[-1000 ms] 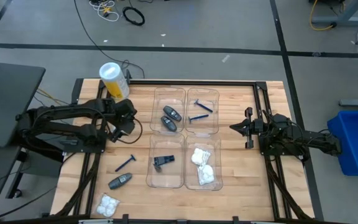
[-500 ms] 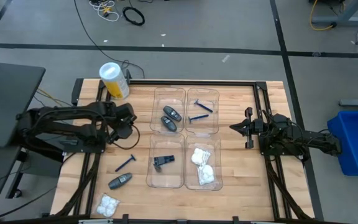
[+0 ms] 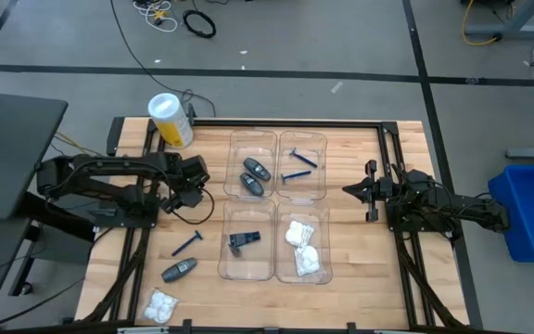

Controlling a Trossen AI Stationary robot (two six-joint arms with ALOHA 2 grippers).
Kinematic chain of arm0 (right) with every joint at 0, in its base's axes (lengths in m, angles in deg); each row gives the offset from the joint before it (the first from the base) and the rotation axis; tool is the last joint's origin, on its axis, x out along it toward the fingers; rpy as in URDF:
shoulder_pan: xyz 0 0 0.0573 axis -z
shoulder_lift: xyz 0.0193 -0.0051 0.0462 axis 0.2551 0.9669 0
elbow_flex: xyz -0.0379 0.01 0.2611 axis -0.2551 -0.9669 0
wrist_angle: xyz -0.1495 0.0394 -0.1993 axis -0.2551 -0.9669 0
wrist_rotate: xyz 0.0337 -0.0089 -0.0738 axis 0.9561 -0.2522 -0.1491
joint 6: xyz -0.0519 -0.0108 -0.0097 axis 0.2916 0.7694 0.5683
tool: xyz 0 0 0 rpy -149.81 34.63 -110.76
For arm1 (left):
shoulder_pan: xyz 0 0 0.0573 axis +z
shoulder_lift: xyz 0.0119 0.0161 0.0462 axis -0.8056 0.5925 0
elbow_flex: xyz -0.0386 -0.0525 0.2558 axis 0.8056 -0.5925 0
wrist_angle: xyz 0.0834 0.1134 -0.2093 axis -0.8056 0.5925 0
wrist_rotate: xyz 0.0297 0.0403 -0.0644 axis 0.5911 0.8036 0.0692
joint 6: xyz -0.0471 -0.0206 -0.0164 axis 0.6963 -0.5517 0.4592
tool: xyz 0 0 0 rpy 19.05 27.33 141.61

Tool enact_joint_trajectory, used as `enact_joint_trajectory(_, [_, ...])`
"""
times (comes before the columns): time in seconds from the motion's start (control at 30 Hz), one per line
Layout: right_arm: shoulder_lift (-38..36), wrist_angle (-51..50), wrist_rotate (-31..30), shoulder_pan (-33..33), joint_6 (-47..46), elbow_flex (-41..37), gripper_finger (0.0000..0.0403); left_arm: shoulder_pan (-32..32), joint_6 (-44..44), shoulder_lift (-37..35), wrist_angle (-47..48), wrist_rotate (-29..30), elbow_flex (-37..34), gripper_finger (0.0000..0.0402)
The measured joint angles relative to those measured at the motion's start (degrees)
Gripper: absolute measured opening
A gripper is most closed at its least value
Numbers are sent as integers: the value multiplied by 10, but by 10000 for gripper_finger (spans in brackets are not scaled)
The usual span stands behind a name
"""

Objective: Pick & Place Travel size toiletries
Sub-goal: Put the cotton pack into the bottom right transparent bin

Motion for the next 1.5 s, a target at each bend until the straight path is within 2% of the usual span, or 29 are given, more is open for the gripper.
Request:
enact_joint_trajectory(0.3, [0,0,0,0,0,0,14,0,-52,0,1,14,0,255])
enact_joint_trajectory(0.73, [0,0,0,0,0,0,14,1,-65,0,-35,56,-37,254])
enact_joint_trajectory(1.13, [0,0,0,0,0,0,14,7,-83,0,-55,45,-74,221])
enact_joint_trajectory(1.5, [0,0,0,0,0,0,14,8,-86,-4,-60,46,-75,189])
